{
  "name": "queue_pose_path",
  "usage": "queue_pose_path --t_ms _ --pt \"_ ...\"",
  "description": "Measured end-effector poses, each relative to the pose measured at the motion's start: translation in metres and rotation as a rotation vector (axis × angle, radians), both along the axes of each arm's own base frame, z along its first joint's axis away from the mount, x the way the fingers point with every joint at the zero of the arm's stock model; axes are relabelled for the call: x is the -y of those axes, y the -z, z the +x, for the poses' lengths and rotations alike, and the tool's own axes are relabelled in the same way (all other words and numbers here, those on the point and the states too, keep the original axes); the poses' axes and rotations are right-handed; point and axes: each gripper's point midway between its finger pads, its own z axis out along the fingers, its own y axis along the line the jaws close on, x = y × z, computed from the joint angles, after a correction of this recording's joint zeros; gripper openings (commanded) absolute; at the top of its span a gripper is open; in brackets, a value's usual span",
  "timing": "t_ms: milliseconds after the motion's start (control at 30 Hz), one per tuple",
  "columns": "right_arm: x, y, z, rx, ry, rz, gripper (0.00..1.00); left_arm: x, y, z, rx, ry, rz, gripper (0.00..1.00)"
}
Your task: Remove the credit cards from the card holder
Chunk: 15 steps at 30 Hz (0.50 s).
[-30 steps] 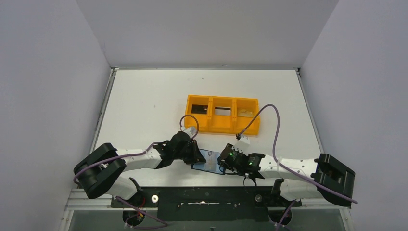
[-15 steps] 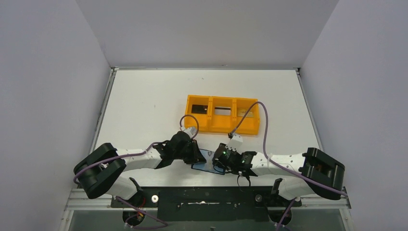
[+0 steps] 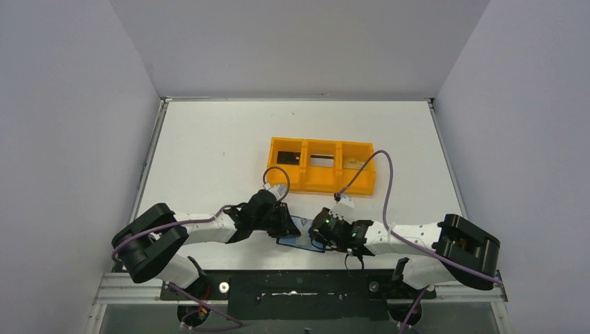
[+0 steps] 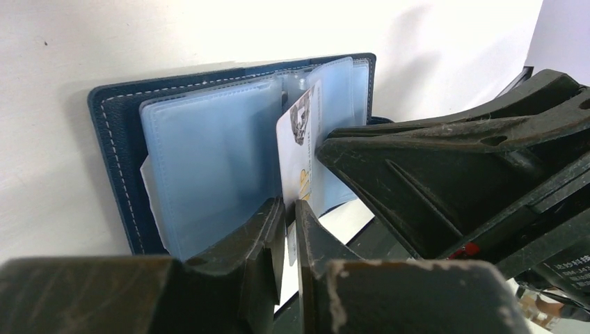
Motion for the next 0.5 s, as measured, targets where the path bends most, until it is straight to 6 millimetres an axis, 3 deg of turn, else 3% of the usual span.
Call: queue_pose_path --t_ms 100,500 --pt "0.001 0.000 0.001 -0.003 0.010 0.010 0.21 0.000 0.000 0.000 0.000 -0.001 0.001 0.02" --pt "0.009 -0.003 -0.003 -0.014 0.021 0.003 0.28 -0.010 -0.017 0.009 0.050 -0.049 0.009 0.00"
